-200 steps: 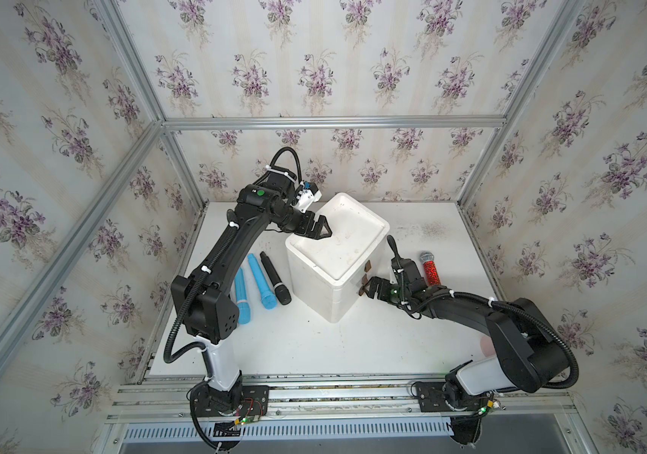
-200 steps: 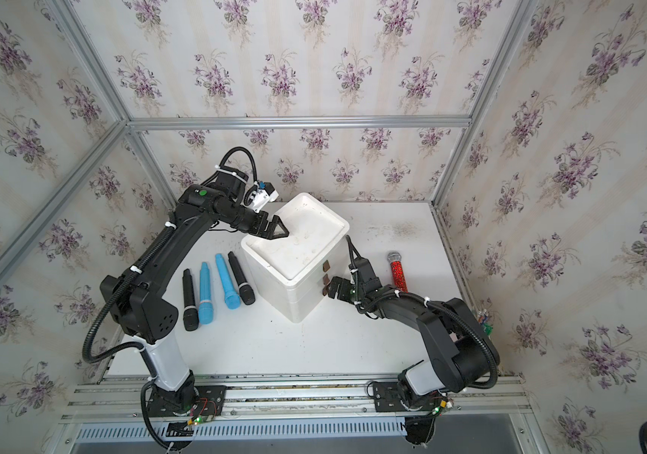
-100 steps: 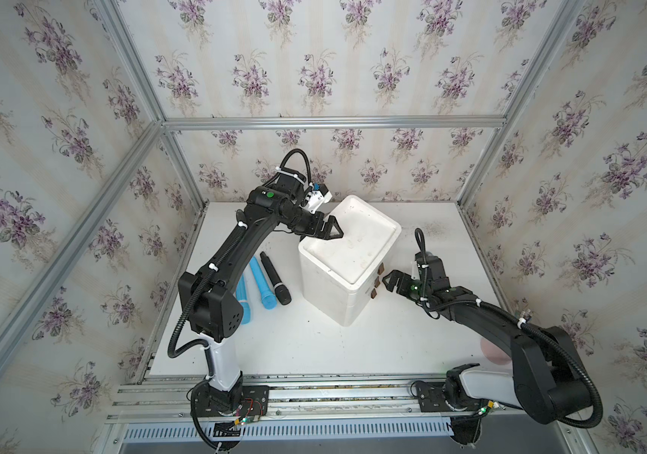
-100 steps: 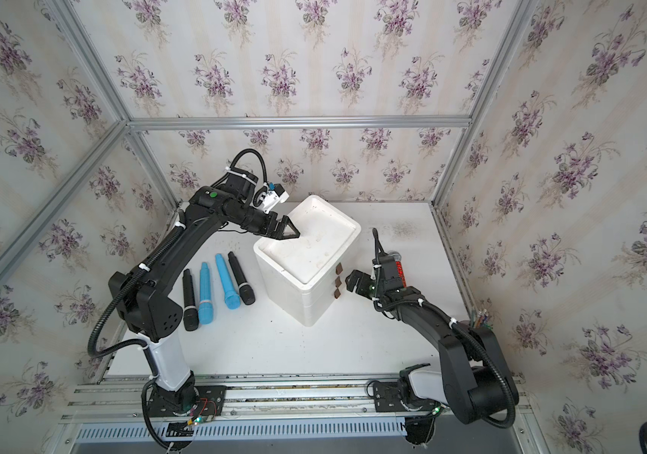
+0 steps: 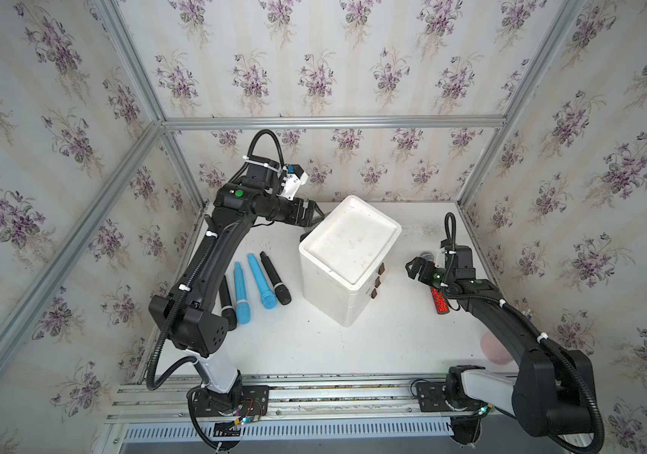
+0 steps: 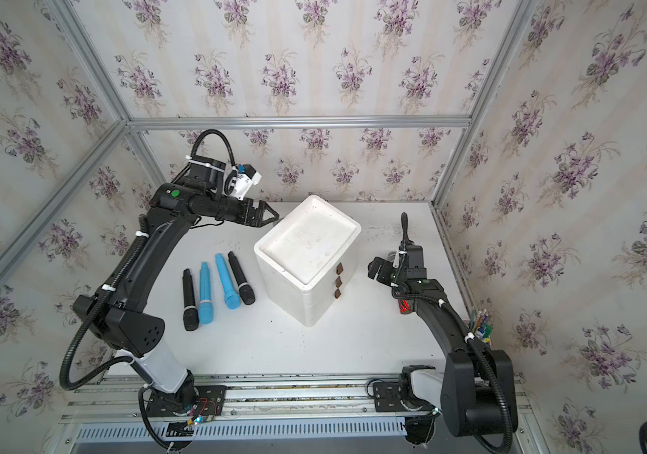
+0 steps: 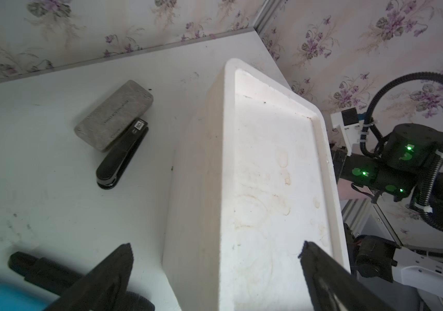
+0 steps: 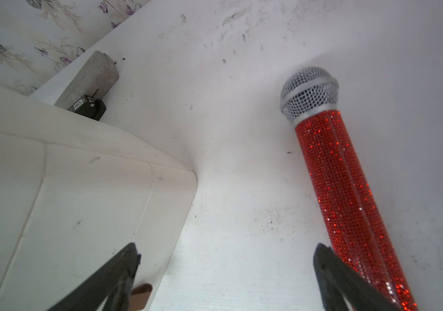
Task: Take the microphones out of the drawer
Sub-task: Close the drawer of the storage box, then reset both arms
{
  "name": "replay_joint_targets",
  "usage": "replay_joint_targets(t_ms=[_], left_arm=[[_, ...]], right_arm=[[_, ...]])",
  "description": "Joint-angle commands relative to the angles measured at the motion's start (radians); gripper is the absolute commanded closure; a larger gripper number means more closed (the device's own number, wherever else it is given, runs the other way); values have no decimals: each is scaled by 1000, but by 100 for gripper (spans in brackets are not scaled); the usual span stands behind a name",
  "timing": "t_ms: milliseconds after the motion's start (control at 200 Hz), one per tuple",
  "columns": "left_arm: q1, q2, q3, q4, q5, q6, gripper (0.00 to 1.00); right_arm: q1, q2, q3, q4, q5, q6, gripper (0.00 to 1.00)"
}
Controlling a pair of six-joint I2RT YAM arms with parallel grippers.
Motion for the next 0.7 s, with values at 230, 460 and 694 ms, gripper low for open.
replay_joint_targets(t_ms=[230,460,694], left_arm=[[79,-148,-212,154,-511,-22,1],[81,-382,-643,552,-770,3,1],[165,-462,-870,639,-772,8,1]], right_arm=[[-10,64,55,97,116,-168,0],[-15,90,-38,362,199,-191,0],[-15,177,-156,734,256,-299,0]])
